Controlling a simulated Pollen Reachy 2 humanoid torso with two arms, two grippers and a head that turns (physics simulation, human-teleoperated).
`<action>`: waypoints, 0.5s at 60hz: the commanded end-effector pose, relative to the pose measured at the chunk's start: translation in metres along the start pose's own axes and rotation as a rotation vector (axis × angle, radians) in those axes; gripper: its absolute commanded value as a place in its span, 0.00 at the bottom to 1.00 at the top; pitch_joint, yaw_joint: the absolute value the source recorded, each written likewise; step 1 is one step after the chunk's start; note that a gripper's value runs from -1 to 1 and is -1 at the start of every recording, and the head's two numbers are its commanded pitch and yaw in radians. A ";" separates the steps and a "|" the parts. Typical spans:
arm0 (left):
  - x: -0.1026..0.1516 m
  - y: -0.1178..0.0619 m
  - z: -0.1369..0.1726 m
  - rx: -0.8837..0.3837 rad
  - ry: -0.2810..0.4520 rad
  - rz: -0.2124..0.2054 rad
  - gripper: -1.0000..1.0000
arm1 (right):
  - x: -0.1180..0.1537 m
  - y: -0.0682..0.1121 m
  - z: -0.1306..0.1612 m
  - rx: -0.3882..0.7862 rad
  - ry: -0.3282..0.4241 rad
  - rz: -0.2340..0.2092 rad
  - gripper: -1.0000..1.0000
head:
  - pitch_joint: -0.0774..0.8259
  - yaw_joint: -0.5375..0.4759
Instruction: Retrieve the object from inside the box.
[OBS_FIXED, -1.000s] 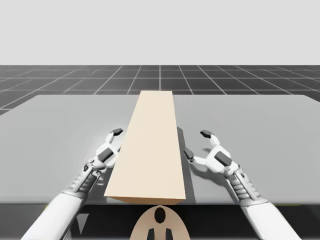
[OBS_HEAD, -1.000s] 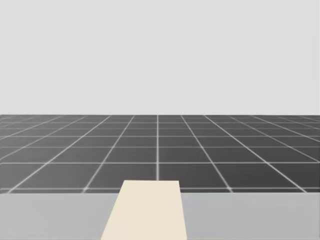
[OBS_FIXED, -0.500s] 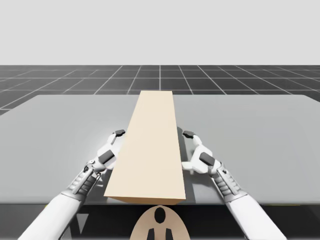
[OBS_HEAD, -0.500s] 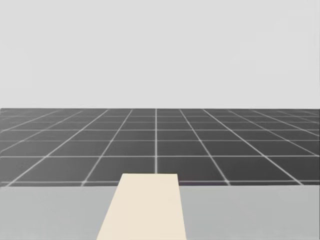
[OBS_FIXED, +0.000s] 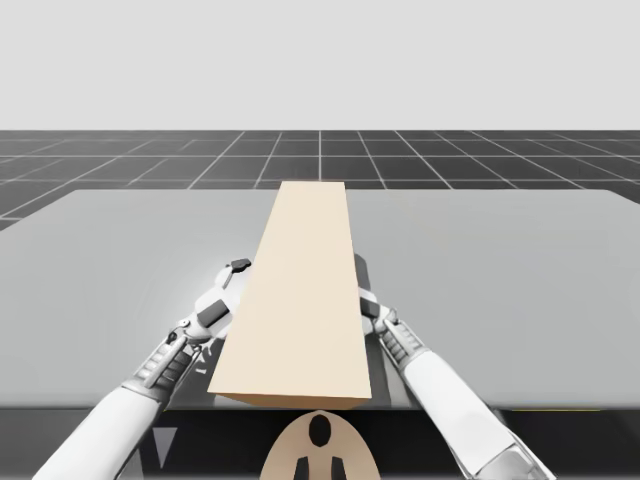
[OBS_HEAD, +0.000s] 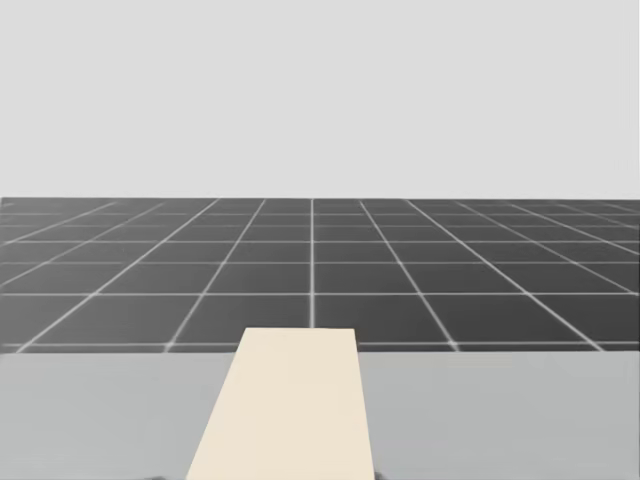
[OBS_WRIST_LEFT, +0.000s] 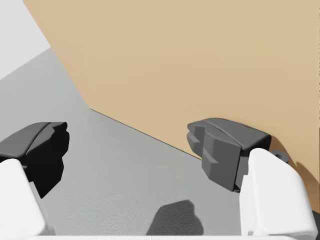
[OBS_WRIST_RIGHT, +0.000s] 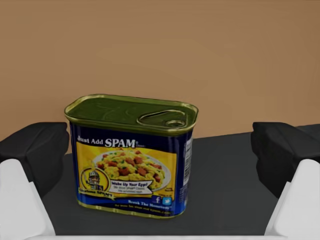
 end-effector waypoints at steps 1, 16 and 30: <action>-0.004 -0.022 -0.009 -0.059 0.007 0.027 0.00 | -0.028 0.011 -0.035 0.054 -0.087 -0.077 0.00 | 0.17 0.51; -0.002 -0.021 -0.007 -0.056 0.003 0.017 0.00 | -0.035 0.013 -0.069 0.143 -0.108 -0.137 0.00 | 0.17 0.51; -0.002 -0.021 -0.007 -0.055 0.005 0.006 0.00 | -0.036 0.022 -0.095 0.249 -0.116 -0.161 0.00 | 0.17 0.52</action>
